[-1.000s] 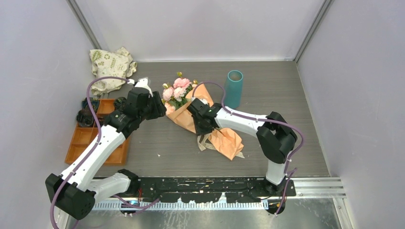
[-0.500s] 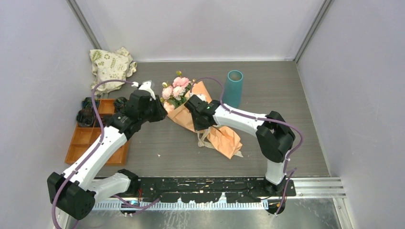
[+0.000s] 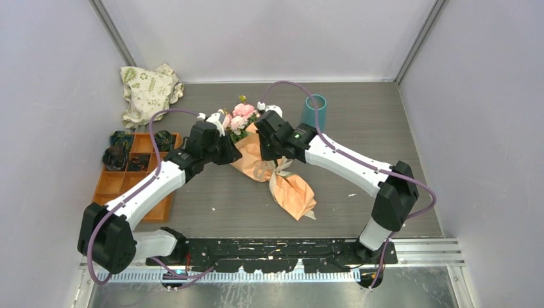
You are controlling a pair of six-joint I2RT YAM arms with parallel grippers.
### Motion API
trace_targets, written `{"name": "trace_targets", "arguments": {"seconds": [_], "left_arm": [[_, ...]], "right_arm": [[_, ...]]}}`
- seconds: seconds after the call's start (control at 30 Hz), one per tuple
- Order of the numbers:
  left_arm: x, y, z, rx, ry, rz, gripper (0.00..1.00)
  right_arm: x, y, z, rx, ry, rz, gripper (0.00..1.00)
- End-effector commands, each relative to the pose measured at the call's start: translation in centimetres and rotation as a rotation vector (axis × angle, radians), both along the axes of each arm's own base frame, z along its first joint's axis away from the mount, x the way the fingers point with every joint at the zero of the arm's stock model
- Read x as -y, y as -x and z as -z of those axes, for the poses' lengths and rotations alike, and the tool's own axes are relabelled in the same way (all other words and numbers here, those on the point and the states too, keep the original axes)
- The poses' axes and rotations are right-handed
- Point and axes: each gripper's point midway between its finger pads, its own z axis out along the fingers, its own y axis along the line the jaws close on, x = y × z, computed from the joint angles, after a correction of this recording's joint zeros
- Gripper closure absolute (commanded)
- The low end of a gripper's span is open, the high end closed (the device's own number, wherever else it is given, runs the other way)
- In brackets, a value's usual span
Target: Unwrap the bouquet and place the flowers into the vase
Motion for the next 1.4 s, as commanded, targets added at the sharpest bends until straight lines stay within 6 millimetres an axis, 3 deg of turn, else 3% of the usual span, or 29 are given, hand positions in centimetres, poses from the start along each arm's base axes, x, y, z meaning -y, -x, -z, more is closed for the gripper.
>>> {"name": "trace_targets", "arguments": {"seconds": [0.0, 0.13, 0.2, 0.33, 0.43, 0.57, 0.73, 0.87, 0.93, 1.03, 1.13, 1.23, 1.37], "left_arm": [[0.1, -1.5, -2.3, 0.086, 0.013, -0.032, 0.82], [-1.8, -1.4, -2.1, 0.099, -0.070, -0.078, 0.82], [-2.5, -1.2, -2.2, 0.105, -0.090, -0.095, 0.82], [-3.7, -0.8, -2.6, 0.111, -0.123, -0.138, 0.82], [-4.8, -0.6, -3.1, 0.131, -0.154, -0.169, 0.82], [-5.4, -0.8, -4.1, 0.154, -0.184, -0.180, 0.82], [-5.1, -1.4, -4.3, 0.157, -0.185, -0.179, 0.82], [-4.9, -1.6, -4.0, 0.143, -0.182, -0.182, 0.82], [-5.0, -1.5, -3.8, 0.141, -0.181, -0.185, 0.82], [-5.3, -1.4, -3.6, 0.141, -0.188, -0.195, 0.82], [-6.2, -1.1, -3.8, 0.141, -0.209, -0.234, 0.82], [-7.3, -0.6, -4.2, 0.151, -0.230, -0.268, 0.82], [-8.5, -0.1, -4.6, 0.174, -0.252, -0.303, 0.82]], "right_arm": [[-1.4, -0.2, 0.0, -0.014, -0.027, -0.028, 0.99], [-2.1, -0.9, 0.2, -0.003, -0.009, -0.051, 0.96], [-2.1, -1.4, 0.0, -0.005, 0.037, -0.066, 0.80], [-0.3, -1.4, 0.8, -0.004, 0.127, -0.041, 0.53], [1.7, -0.9, 0.2, 0.029, 0.138, 0.003, 0.41], [4.1, 0.8, 0.6, 0.020, 0.150, 0.029, 0.45], [4.1, 3.2, 2.9, -0.070, 0.105, -0.001, 0.54], [3.7, 4.1, 4.1, -0.102, 0.102, -0.020, 0.46], [4.1, 2.8, 3.0, -0.039, 0.156, -0.023, 0.44], [2.5, 0.2, -0.8, 0.070, 0.171, -0.075, 0.44], [-0.7, -0.8, -2.4, 0.072, 0.102, -0.128, 0.44], [-2.5, -0.5, -2.0, 0.018, 0.043, -0.138, 0.47], [-1.6, 2.3, 0.8, -0.049, 0.050, -0.146, 0.53]]}}
